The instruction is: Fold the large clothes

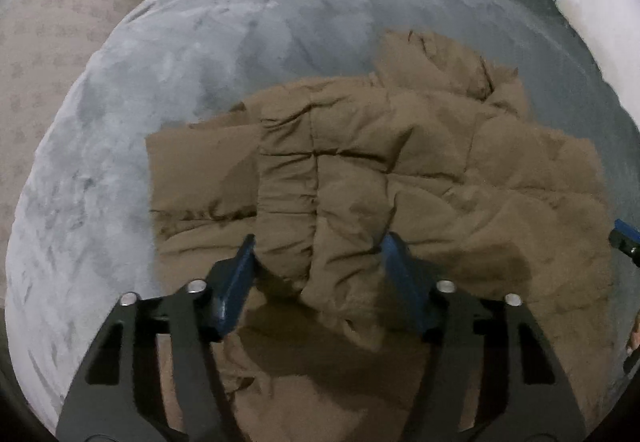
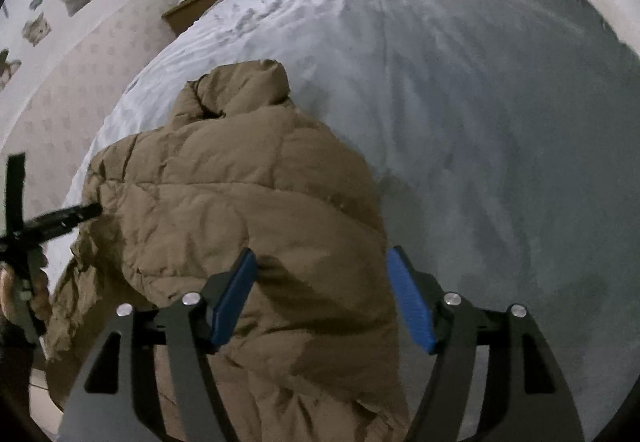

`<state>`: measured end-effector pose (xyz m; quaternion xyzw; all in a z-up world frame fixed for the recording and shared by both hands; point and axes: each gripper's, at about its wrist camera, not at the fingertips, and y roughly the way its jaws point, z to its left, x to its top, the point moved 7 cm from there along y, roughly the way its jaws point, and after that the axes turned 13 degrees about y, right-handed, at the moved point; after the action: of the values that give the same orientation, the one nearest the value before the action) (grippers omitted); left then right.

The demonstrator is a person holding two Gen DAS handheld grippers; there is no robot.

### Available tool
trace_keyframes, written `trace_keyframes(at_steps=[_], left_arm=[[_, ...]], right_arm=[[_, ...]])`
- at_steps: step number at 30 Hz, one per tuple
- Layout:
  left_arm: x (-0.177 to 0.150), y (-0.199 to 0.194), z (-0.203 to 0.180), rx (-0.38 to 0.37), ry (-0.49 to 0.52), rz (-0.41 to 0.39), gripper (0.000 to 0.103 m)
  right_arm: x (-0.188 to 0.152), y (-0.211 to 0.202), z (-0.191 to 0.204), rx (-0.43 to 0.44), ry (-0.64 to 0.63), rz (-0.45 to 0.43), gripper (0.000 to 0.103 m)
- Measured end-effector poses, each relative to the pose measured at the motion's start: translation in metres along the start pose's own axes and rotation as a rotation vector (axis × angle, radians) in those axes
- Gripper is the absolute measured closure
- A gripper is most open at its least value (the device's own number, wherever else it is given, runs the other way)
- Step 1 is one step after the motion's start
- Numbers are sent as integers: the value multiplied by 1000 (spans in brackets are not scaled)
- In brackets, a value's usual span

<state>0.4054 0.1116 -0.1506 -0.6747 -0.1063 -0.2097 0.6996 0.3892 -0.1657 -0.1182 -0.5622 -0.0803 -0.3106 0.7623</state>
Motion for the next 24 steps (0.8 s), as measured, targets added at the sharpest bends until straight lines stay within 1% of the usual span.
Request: trace_keyframes(at_steps=[1, 2, 3, 5, 6, 8, 9, 10, 11, 13, 14, 15, 17, 19, 21, 24], left_arm=[[-1, 3, -1, -3, 5, 4, 53], [-2, 4, -2, -26, 4, 6, 58], [-8, 1, 0, -51, -7, 4, 67], [-10, -8, 5, -131, -51, -19, 91], [-11, -14, 6, -166, -66, -32, 96], [-11, -31, 14, -140, -79, -73, 97], [-13, -41, 19, -111, -75, -92, 98], [-14, -45, 22, -105, -79, -100, 98], [-18, -50, 25, -108, -81, -102, 98], [-31, -56, 34, -85, -73, -96, 99], [-40, -56, 41, -47, -65, -81, 101], [-50, -59, 51, -13, -61, -70, 100], [-71, -52, 63, -45, -90, -37, 99], [-82, -46, 67, -57, -112, -21, 98], [-86, -46, 65, -53, -104, -23, 98], [-81, -56, 61, -35, -72, -31, 98]], right_arm=[[0, 4, 0, 13, 9, 6, 34], [0, 7, 1, 17, 14, 7, 34], [-1, 9, 2, 19, 16, 7, 34], [-1, 11, 4, 19, 13, 4, 34], [-2, 11, 6, 15, 3, -1, 34], [-3, 6, 12, -9, -32, -26, 34], [-3, 4, 15, -20, -53, -42, 32], [-2, 1, 18, -30, -71, -57, 30], [-2, -1, 22, -39, -91, -74, 29], [-2, -4, 30, -51, -122, -91, 29], [-2, -6, 33, -52, -133, -97, 29], [-3, -8, 39, -53, -149, -106, 29], [-6, -8, 48, -53, -171, -114, 29], [-11, -6, 54, -47, -185, -102, 29], [-17, -2, 55, -60, -199, -89, 29], [-22, -2, 53, -75, -206, -92, 29]])
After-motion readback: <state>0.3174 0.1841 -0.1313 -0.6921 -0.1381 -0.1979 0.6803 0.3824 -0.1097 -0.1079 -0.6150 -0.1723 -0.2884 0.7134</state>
